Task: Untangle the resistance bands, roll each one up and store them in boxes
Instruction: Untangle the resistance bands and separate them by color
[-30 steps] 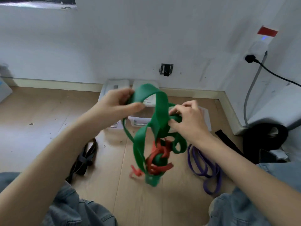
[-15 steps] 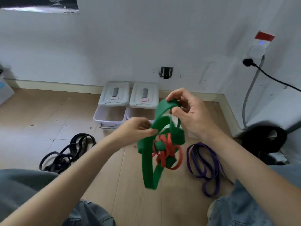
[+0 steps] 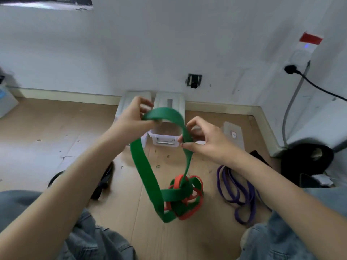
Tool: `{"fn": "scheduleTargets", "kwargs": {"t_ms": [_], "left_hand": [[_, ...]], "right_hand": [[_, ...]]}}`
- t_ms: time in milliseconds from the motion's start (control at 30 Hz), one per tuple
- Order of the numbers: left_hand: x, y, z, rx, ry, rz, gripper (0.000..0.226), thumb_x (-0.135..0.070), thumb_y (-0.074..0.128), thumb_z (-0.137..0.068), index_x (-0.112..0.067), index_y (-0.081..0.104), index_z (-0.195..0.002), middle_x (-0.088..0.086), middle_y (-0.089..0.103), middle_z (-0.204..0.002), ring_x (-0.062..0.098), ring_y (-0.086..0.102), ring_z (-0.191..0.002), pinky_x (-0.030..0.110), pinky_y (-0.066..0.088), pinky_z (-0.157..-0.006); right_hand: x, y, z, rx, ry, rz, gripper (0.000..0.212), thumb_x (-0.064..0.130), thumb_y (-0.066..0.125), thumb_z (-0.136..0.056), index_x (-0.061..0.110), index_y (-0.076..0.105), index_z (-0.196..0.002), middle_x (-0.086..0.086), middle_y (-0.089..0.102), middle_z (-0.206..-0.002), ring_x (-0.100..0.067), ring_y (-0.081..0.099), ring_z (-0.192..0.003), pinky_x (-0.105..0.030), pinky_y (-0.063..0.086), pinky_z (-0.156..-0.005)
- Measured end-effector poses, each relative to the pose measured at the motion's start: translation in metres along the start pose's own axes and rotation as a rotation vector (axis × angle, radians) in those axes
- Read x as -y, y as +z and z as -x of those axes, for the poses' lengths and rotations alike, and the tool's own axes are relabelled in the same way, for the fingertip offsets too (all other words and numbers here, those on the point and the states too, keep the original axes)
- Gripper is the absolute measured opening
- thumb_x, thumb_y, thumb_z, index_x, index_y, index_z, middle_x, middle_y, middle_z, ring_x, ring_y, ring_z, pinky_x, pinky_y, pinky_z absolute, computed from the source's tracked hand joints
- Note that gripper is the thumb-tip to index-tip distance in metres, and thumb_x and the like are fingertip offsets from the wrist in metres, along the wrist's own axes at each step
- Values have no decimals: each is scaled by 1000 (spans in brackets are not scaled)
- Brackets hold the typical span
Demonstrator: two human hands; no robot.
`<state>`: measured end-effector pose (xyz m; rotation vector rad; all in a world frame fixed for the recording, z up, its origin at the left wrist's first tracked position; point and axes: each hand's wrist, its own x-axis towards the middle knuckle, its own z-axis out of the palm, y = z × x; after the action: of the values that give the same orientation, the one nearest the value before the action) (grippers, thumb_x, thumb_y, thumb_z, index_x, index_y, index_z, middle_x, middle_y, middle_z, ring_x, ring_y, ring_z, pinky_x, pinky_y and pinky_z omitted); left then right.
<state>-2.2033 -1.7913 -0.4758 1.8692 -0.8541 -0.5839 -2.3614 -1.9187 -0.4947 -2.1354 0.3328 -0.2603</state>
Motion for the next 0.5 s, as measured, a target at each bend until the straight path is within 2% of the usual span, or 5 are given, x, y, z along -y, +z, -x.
{"fn": "scheduleTargets", "kwargs": {"t_ms": [133, 233, 300, 433, 500], "left_hand": [[33, 9, 4, 115, -49, -740, 73, -35, 70, -79, -11, 33, -137, 11, 41, -137, 27, 41, -122, 35, 36, -99], [43, 27, 16, 383, -88, -437, 78, -57, 64, -73, -14, 40, -133, 3, 50, -133, 15, 52, -114, 30, 45, -97], [48, 53, 30, 573, -95, -184, 97, -72, 65, -57, -19, 38, -134, -3, 50, -132, 8, 52, -114, 32, 47, -98], [79, 107, 53, 310, 123, -359, 113, -42, 76, -66, -38, -4, -145, -15, 17, -143, 6, 36, -119, 32, 39, -100], [90, 113, 52, 208, 138, -374, 109, -19, 74, -73, -36, -5, -146, -6, 18, -143, 20, 44, -122, 36, 42, -100]], "right_hand": [[10, -15, -1, -164, 22, -184, 28, 28, 75, -69, 20, 52, -83, -7, 68, -87, -23, 69, -84, -37, 58, -74], [18, -19, -3, -324, 65, -379, 33, 34, 74, -61, 13, 53, -77, -31, 63, -93, -42, 66, -88, -57, 54, -77], [22, -19, -6, -380, 115, -531, 32, 30, 74, -62, 11, 52, -75, -40, 57, -102, -46, 64, -89, -56, 54, -78], [20, -22, -8, -367, 137, -783, 22, 21, 73, -70, 9, 55, -76, -19, 70, -88, -23, 70, -72, -30, 56, -59], [18, -24, -8, -378, 127, -849, 20, 19, 73, -70, 9, 57, -75, -9, 71, -76, -20, 70, -69, -27, 55, -58]]}}
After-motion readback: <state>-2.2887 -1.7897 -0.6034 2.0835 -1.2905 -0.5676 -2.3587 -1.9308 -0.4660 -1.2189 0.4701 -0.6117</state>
